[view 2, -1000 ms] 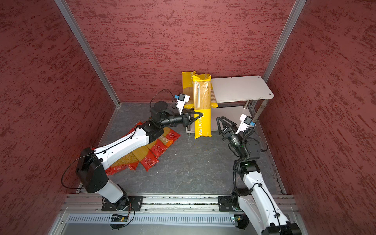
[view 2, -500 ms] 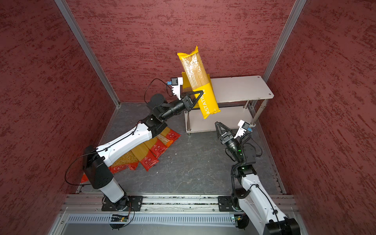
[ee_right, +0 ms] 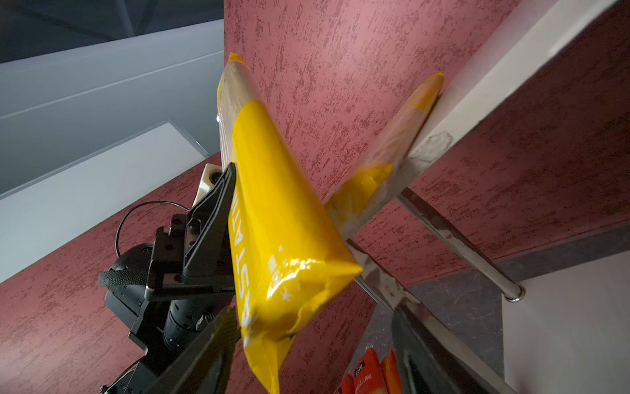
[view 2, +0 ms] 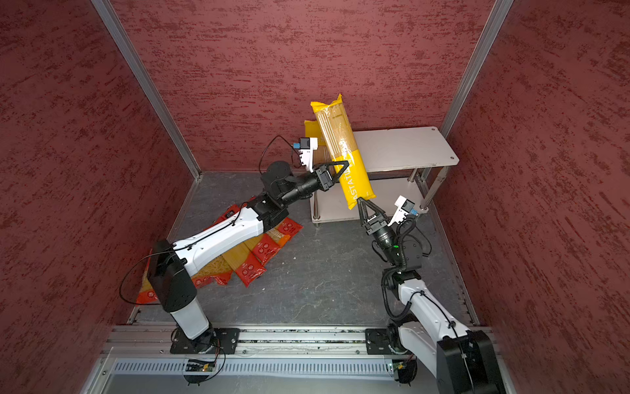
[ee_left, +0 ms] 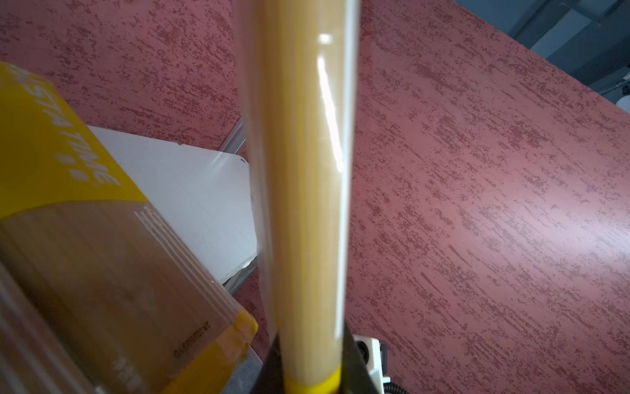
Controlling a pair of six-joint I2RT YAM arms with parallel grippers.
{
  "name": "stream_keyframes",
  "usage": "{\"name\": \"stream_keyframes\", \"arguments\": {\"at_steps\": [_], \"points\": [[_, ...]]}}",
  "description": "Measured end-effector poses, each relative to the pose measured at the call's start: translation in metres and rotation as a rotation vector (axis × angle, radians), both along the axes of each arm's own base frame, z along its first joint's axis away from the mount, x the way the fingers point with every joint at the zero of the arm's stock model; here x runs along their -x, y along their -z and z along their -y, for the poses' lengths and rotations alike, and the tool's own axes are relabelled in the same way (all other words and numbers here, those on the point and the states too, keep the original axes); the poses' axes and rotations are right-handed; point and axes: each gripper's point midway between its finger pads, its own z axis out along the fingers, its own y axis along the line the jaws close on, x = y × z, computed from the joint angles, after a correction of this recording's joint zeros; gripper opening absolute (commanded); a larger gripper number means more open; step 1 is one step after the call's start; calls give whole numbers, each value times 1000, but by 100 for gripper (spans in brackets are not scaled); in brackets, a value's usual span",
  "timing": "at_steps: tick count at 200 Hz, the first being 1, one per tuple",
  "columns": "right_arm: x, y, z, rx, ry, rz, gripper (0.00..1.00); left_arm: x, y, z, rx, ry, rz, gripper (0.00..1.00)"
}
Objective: Place and organize the pasta boxes and bags onto the shelf
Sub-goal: 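Raise the pack onto the upper shelf beside the other packs with both grippers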
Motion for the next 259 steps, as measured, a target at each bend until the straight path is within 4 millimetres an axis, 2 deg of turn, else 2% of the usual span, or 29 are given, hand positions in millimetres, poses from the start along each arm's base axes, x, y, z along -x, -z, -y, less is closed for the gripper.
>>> {"name": "stream_keyframes", "arguments": {"at_steps": [33, 78, 109, 135, 167, 209, 259], "points": [[0, -16, -3, -33, -20, 51, 64, 1, 0, 1, 21, 15, -38, 0], [4, -28, -4, -63, -37, 84, 28, 3, -8, 3, 51, 40, -66, 0], [7, -34, -3, -86, -43, 110, 17, 3, -9, 3, 55, 48, -74, 7], [6, -33, -4, -94, -46, 106, 8, 0, -7, 1, 51, 45, -83, 17], [3, -38, -1, -108, -33, 113, 0, -4, -9, -3, 51, 38, -84, 28], [-5, -56, 2, -135, -2, 138, 0, -9, -26, -12, 75, 27, -56, 40], [-20, -72, 10, -156, 68, 126, 0, -11, -26, -30, 75, -5, -52, 46]]}}
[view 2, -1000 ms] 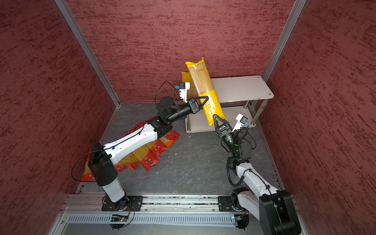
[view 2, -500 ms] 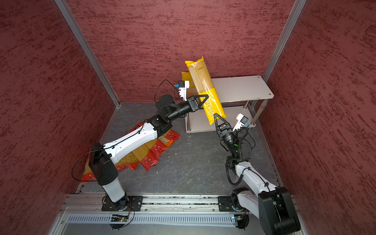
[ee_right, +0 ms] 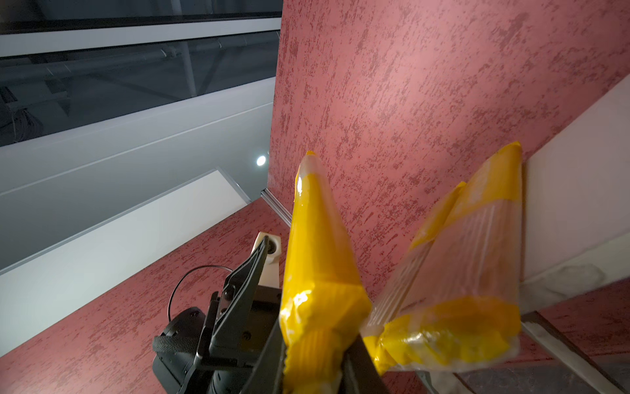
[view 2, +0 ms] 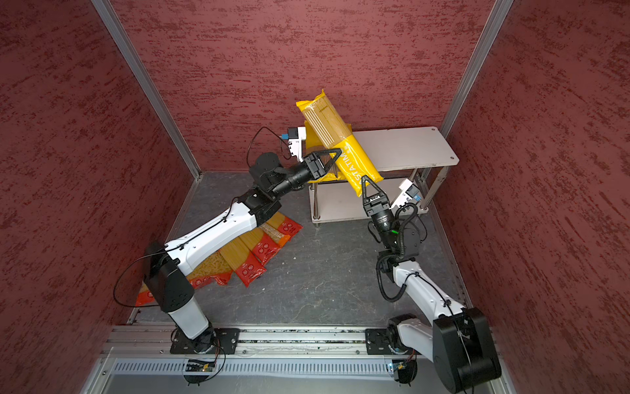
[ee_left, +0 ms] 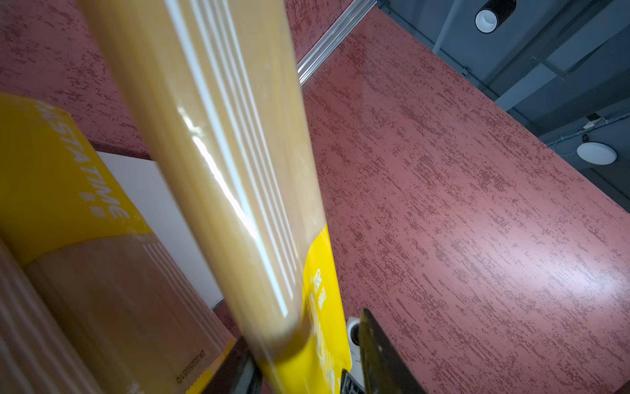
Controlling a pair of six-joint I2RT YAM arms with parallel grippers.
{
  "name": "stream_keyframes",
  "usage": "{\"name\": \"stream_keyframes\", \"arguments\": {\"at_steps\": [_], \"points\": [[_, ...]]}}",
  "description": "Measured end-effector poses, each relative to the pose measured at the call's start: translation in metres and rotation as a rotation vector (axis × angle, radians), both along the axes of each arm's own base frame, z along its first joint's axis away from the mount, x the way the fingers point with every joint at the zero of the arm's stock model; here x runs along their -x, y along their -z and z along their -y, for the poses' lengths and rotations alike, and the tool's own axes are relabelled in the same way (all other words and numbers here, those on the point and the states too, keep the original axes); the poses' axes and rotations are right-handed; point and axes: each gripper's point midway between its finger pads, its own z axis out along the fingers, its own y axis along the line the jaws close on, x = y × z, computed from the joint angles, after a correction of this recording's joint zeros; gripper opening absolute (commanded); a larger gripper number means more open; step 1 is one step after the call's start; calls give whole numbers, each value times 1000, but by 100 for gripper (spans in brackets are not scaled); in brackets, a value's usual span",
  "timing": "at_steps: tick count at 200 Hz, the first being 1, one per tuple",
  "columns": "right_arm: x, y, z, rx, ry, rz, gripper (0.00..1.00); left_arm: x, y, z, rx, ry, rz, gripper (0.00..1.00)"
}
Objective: Place and organize the pasta boxes and bags onto the shelf
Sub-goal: 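Raise the pack onto the upper shelf beside the other packs with both grippers, then press the pack's lower end onto the shelf with the right gripper while the left releases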
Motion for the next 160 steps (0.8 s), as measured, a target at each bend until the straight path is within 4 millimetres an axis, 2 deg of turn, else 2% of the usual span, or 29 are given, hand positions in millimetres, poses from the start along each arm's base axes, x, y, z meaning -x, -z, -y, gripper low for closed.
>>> {"name": "stream_keyframes", "arguments": {"at_steps": [28, 62, 78, 106, 140, 160], "points": [[-13, 1, 11, -20, 75, -55, 0, 4, -5, -14, 2, -20, 14, 48], [-35, 27, 28, -33, 199, -192, 0, 11, -23, -29, 26, -35, 57, 48], [-38, 31, 38, -53, 254, -221, 0, 13, -24, -32, 27, -40, 67, 48], [-38, 33, 56, -98, 343, -250, 0, 12, -10, -32, 7, -41, 51, 48], [-44, 50, 73, -138, 435, -333, 0, 9, 14, -29, -29, -43, 15, 48], [-46, 47, 80, -181, 458, -350, 0, 8, 24, -28, -44, -45, 0, 47]]}}
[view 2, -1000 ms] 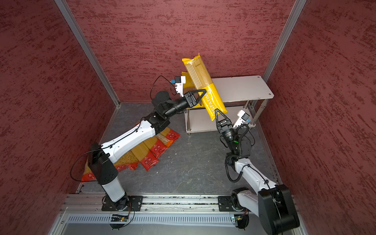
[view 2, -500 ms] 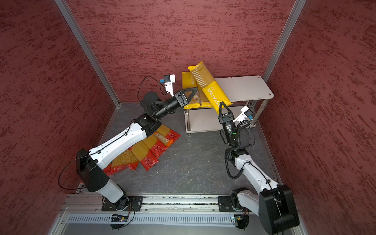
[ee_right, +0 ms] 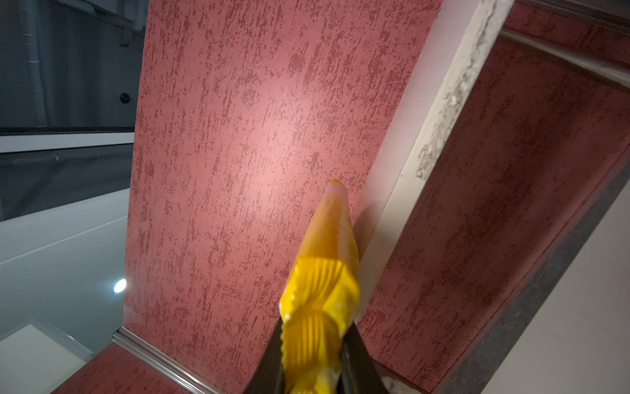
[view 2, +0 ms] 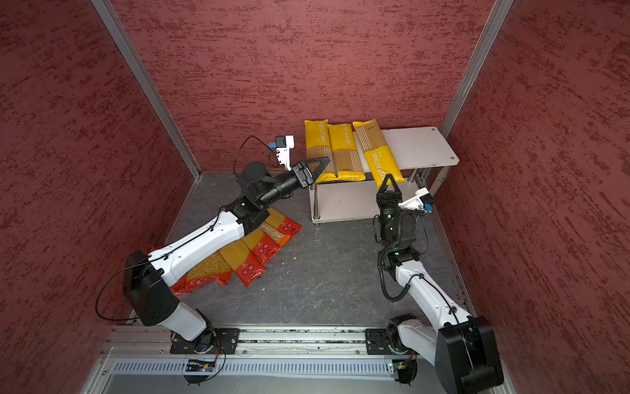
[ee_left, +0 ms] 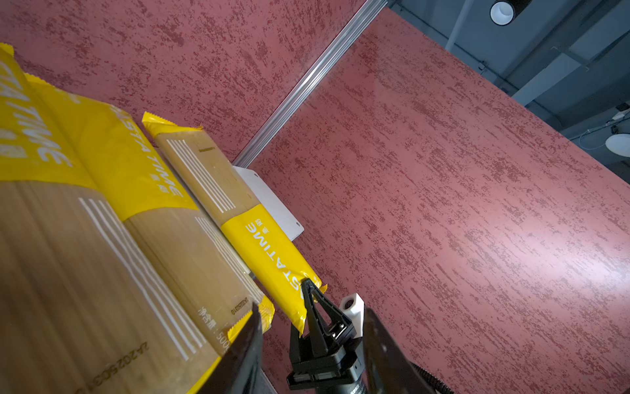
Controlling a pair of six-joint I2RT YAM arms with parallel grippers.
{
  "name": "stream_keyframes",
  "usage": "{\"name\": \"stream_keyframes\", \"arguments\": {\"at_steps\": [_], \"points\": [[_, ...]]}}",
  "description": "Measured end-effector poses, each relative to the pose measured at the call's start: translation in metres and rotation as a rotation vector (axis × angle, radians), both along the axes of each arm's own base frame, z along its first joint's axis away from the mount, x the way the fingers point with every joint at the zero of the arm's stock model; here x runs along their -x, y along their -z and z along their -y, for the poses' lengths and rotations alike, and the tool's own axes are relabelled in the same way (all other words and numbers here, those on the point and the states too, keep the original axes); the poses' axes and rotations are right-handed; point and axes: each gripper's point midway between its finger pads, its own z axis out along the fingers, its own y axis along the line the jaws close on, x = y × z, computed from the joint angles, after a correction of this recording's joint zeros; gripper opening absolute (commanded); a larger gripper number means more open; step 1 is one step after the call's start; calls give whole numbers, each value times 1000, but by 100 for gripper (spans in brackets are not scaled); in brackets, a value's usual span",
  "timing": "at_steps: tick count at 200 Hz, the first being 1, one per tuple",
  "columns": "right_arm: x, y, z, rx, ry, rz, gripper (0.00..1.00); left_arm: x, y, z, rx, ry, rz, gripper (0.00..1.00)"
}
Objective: Place and organize the pasta boxes and bags onto the shelf
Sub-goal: 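Press the pack's lower end onto the shelf with the right gripper while the left releases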
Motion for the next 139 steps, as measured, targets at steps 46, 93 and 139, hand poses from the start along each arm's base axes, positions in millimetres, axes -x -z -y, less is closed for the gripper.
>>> {"name": "stream_keyframes", "arguments": {"at_steps": [46, 93, 139], "points": [[-12, 2, -1, -83, 43, -41, 23, 4, 15, -6, -20, -10, -22, 47], [-24, -11, -25, -104, -21, -55, 41, 9, 13, -16, -17, -34, -9, 47], [-14, -1, -24, -58, -36, -154, 48, 8, 11, -26, -14, -55, 0, 47]]}}
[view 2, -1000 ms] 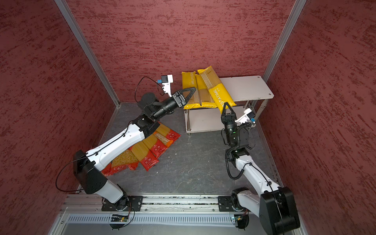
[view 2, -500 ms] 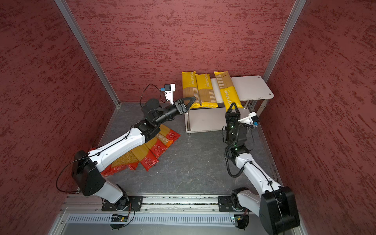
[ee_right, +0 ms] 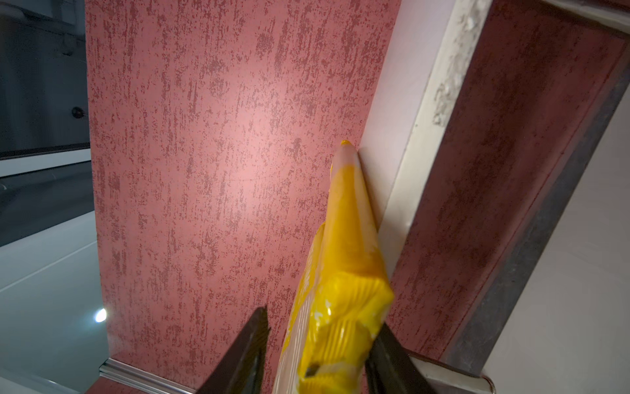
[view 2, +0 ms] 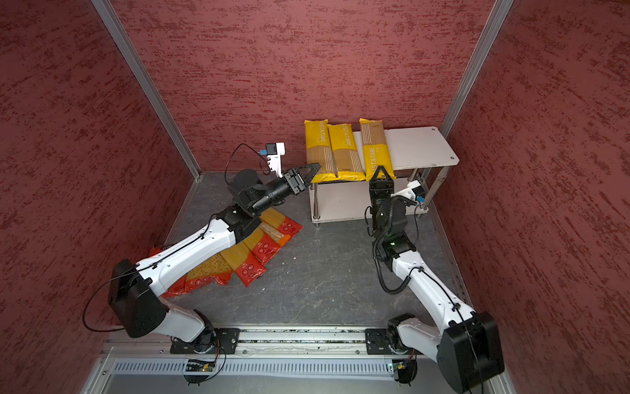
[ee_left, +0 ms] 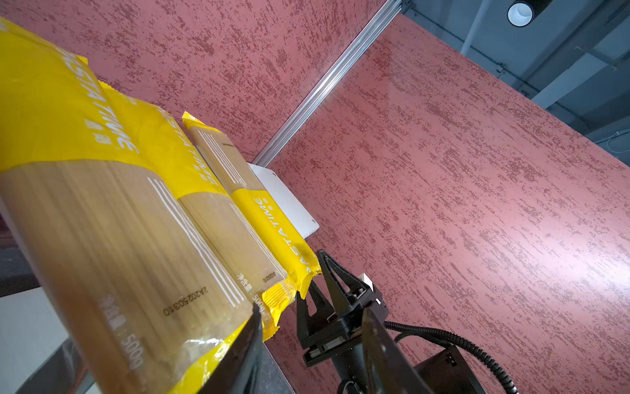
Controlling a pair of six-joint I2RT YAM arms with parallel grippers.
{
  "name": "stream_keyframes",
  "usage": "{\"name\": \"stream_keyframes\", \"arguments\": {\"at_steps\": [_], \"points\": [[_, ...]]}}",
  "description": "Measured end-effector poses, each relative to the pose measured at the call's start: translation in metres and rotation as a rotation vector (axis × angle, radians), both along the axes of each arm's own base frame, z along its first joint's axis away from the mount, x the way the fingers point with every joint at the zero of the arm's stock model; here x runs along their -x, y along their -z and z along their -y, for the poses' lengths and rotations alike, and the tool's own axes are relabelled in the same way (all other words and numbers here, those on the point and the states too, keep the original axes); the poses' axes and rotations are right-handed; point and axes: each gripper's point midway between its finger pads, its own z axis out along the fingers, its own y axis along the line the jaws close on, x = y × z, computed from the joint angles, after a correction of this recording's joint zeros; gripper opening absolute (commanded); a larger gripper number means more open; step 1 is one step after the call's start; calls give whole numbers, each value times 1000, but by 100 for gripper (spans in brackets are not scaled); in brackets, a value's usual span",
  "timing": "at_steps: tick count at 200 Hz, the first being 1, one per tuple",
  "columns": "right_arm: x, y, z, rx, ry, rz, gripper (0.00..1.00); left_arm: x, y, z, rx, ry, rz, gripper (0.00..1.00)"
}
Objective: Place and organize the pasta boxes and bags onto the shelf
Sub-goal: 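Press the pack's lower end onto the shelf with the right gripper while the left releases, then withdraw both grippers from the shelf and lower them toward the floor bags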
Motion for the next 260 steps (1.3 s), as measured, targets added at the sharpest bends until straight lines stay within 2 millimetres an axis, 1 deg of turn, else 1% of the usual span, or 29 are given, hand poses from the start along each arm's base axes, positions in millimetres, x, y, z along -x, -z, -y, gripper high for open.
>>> {"name": "stream_keyframes", "arguments": {"at_steps": [17, 31, 50, 72, 80, 94, 102, 110, 130, 149, 168, 185, 206, 260], "points": [[1, 2, 7, 16, -12, -27, 48, 1, 1, -1, -2, -1, 0, 47], [-2, 7, 15, 27, -21, -48, 48, 2, 3, -2, -4, -2, 0, 47], [-6, 14, 19, 36, -49, -73, 44, 3, 4, -4, -8, -7, 4, 47], [-8, 14, 12, 39, -98, -74, 36, 5, 2, -7, -6, -11, 8, 47], [-9, 11, 9, 39, -118, -67, 36, 5, 3, -9, -6, -14, 8, 47], [-11, 3, 4, 41, -155, -55, 40, 6, 2, -12, -4, -21, 8, 47], [-13, 1, 1, 41, -172, -52, 39, 5, 1, -14, -3, -26, 9, 47], [-14, -1, -2, 44, -190, -51, 37, 5, 1, -15, -2, -29, 11, 47], [-18, 0, -8, 51, -222, -60, 27, 5, 0, -16, -1, -32, 11, 47], [-22, 2, -9, 52, -240, -69, 19, 5, 5, -17, -7, -38, 6, 47], [-23, 3, -8, 46, -259, -69, 13, 4, 10, -17, -15, -42, -1, 47], [-24, 3, -6, 40, -281, -66, 10, 4, 11, -18, -18, -45, -3, 47], [-24, 3, -7, 36, -318, -64, 10, 4, 9, -20, -14, -50, 0, 47], [-24, 3, -10, 19, -355, -60, 16, 4, 8, -20, -14, -51, 1, 47]]}}
